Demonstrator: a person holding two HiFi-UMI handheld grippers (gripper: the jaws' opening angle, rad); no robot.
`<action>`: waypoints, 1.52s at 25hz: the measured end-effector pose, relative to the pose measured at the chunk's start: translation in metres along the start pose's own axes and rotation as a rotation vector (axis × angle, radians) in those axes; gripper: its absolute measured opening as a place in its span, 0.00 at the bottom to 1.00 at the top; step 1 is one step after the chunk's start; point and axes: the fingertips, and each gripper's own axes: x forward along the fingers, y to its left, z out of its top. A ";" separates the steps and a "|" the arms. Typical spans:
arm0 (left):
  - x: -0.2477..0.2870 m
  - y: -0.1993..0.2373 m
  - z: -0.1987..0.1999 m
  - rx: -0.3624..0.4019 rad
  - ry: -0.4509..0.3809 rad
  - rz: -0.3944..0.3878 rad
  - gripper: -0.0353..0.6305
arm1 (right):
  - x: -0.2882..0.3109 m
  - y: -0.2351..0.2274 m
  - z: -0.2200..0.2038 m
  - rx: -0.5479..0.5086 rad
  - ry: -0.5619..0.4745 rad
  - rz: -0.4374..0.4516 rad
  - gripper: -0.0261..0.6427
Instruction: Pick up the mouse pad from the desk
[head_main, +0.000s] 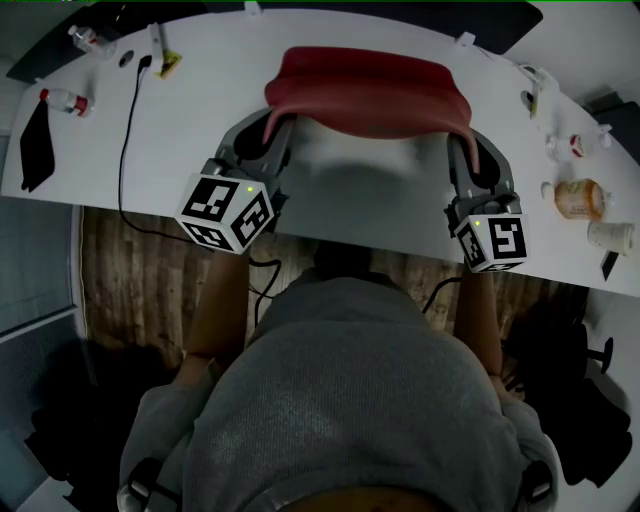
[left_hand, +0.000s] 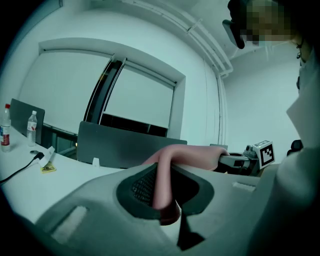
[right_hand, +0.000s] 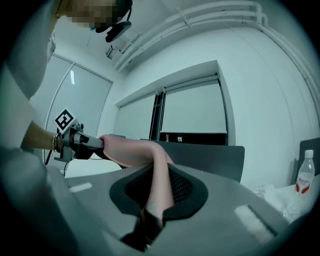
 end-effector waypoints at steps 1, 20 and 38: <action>0.000 0.000 0.007 0.000 -0.020 0.001 0.12 | 0.000 0.000 0.008 0.005 -0.020 -0.001 0.11; -0.044 -0.044 0.147 0.087 -0.318 0.003 0.12 | -0.039 0.002 0.152 0.063 -0.312 -0.014 0.11; -0.073 -0.068 0.193 0.118 -0.407 0.001 0.13 | -0.068 0.010 0.209 0.044 -0.395 -0.007 0.11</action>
